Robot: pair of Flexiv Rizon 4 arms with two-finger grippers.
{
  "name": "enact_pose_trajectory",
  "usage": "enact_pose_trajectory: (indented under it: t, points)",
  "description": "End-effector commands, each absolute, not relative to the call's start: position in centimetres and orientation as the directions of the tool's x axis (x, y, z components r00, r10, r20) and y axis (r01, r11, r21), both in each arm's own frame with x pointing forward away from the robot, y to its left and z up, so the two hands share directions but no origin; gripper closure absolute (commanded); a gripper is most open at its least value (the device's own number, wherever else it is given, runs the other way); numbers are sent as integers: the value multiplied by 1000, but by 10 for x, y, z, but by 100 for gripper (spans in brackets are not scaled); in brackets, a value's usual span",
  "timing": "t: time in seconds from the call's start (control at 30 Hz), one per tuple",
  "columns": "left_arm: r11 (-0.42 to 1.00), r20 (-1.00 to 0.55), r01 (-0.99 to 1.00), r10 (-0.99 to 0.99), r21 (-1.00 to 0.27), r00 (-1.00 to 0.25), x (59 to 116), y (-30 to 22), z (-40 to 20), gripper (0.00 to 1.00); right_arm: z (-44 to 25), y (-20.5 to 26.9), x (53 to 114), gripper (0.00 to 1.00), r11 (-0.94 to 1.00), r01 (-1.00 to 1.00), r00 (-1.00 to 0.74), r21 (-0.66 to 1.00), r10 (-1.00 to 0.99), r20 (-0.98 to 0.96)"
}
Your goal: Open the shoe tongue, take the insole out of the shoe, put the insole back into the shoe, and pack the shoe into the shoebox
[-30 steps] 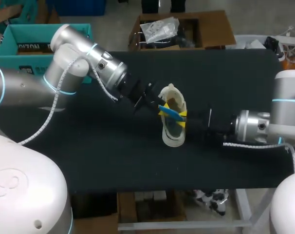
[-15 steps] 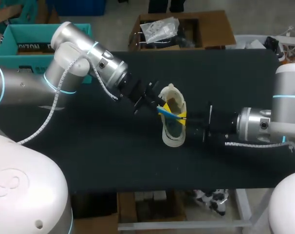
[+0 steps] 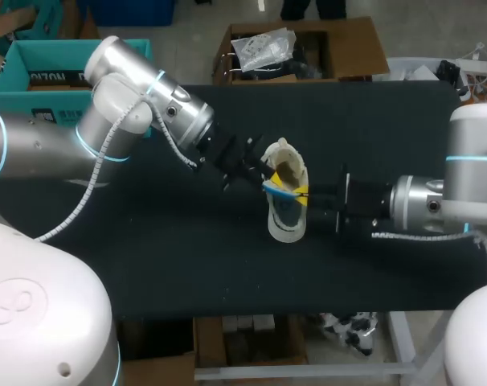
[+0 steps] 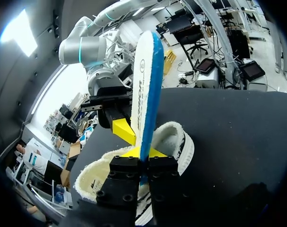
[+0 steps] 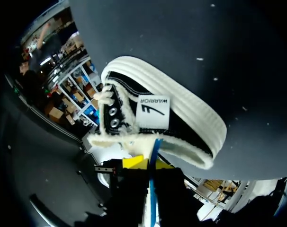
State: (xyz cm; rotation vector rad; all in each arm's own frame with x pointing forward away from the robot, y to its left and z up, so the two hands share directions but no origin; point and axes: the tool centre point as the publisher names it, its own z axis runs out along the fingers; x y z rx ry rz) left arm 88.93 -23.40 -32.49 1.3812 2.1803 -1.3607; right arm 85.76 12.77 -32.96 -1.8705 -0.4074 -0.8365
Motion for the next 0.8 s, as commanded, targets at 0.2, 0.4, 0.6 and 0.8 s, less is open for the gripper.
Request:
enact_pose_trajectory:
  t: [0.2,0.4,0.6,0.8]
  points:
    - [151,-586,785,586,-600,-560,902,-242,-349,100,-347,132,873,100,-434,616,699,-658,-86,710]
    - [146,-591,785,581,-602,-560,903,-239,-347,100,-349,130,874,100,-445,611,700,-654,-81,709]
    - [119,-618,796,566,-594,-546,895,-229,-335,53,-348,124,873,100,-454,609,694,-651,-93,714]
    - [77,-641,790,538,-609,-547,891,-224,-328,67,-349,121,875,100,-450,611,690,-651,-101,717]
